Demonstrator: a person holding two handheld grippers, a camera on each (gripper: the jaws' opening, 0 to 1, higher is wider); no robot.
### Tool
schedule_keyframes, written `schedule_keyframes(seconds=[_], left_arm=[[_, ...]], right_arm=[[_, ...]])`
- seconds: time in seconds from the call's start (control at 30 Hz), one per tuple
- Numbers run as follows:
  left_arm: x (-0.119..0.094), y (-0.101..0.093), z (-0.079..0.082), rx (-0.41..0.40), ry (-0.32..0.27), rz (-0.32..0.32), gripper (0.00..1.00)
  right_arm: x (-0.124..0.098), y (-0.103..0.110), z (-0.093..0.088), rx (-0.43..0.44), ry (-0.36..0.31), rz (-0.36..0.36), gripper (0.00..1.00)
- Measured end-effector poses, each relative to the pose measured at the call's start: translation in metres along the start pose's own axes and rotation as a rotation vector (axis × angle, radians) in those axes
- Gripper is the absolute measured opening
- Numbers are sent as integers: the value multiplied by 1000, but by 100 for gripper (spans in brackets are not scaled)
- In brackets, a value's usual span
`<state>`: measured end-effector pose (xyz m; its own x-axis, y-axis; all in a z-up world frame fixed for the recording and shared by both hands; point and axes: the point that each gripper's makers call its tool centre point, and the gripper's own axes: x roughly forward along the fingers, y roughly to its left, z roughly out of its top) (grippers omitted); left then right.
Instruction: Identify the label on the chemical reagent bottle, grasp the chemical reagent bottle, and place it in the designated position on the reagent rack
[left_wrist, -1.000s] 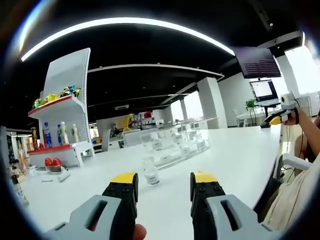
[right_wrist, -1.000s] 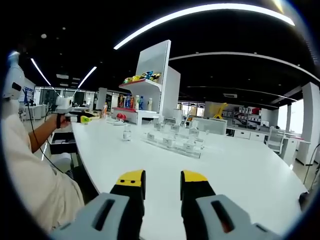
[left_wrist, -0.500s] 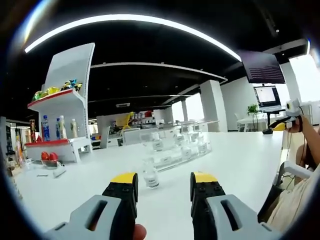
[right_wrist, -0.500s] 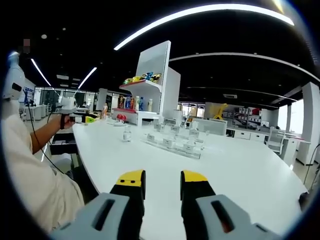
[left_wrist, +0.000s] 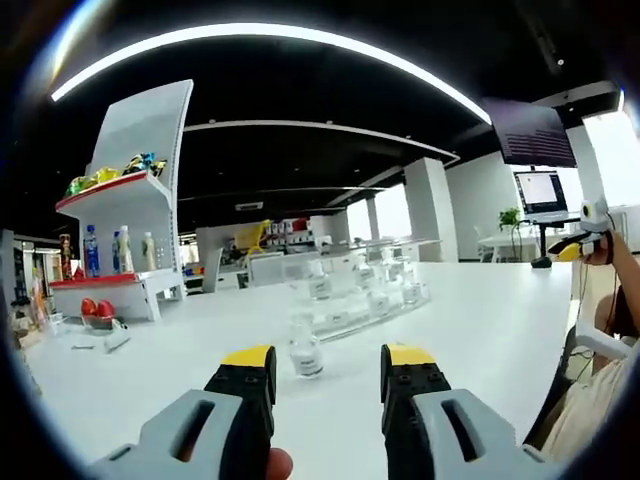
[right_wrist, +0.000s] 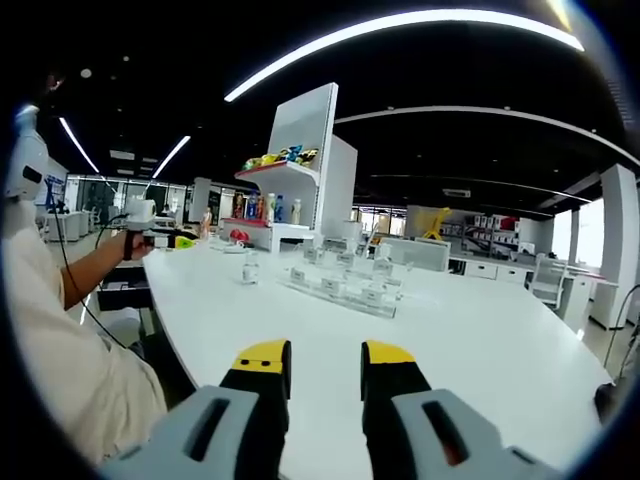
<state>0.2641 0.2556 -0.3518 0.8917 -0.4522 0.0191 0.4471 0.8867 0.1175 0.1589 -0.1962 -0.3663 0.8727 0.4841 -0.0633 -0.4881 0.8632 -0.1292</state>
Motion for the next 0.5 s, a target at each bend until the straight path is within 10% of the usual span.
schedule_keyframes(seconds=[0.5], left_arm=[[5, 6, 1, -13, 9, 19, 43]], right_arm=[[5, 6, -5, 5, 7, 14, 28]])
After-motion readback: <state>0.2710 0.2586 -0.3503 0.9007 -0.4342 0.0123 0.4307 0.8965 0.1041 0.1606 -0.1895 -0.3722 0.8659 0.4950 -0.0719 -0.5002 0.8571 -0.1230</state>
